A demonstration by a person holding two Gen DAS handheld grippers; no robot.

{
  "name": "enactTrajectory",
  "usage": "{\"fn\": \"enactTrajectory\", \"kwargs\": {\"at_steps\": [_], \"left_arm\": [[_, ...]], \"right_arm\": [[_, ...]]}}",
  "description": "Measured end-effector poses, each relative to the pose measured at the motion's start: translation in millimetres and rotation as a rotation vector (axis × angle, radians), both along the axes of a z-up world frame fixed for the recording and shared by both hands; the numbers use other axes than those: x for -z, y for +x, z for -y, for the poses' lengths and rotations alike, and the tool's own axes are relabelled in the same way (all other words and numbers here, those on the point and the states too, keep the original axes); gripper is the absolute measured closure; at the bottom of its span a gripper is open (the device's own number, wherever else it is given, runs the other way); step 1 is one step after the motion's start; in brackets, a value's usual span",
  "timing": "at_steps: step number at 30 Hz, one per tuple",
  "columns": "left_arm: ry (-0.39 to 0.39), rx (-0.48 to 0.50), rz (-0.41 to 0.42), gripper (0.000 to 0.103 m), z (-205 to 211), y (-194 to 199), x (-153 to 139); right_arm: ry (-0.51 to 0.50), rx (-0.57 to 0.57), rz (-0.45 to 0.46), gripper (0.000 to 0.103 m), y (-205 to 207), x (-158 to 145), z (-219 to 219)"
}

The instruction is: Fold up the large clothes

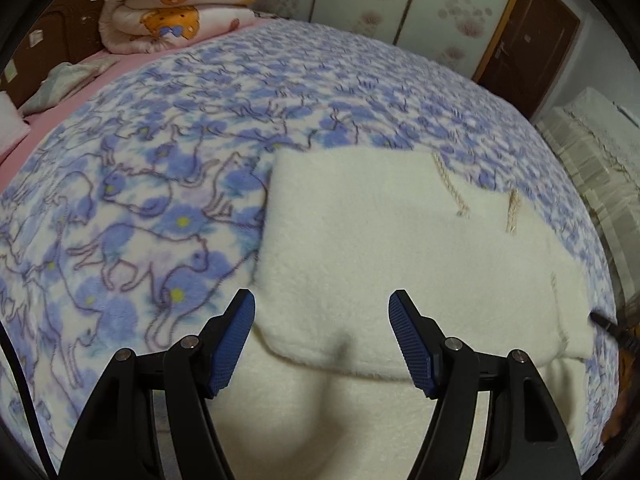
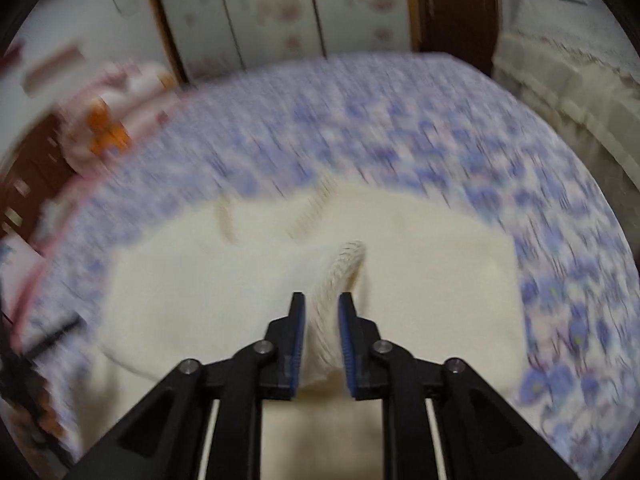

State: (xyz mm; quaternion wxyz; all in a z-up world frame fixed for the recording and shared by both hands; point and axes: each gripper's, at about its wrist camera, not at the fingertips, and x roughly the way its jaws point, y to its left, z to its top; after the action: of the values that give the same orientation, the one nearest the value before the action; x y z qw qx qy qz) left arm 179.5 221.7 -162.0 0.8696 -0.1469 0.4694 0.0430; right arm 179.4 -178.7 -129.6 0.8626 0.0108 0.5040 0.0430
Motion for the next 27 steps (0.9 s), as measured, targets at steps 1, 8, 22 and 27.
{"fn": "enactTrajectory", "kwargs": {"at_steps": [1, 8, 22, 27], "left_arm": [[0.006, 0.01, -0.015, 0.035, 2.8, 4.4, 4.9], [0.044, 0.028, -0.084, 0.035, -13.3, 46.0, 27.2], [-0.037, 0.04, -0.136, 0.078, -42.0, 128.5, 58.8], [-0.002, 0.057, -0.058, 0.093, -35.0, 136.2, 39.8]], "right_arm": [[-0.003, 0.012, -0.058, 0.069, -3.0, 17.8, 9.6], [0.195, 0.099, -0.095, 0.048, -3.7, 31.1, 56.9], [0.246, -0.019, -0.106, 0.06, 102.5, 62.0, 10.6], [0.188, -0.063, 0.03, 0.089, 105.1, 33.7, 1.1]]}}
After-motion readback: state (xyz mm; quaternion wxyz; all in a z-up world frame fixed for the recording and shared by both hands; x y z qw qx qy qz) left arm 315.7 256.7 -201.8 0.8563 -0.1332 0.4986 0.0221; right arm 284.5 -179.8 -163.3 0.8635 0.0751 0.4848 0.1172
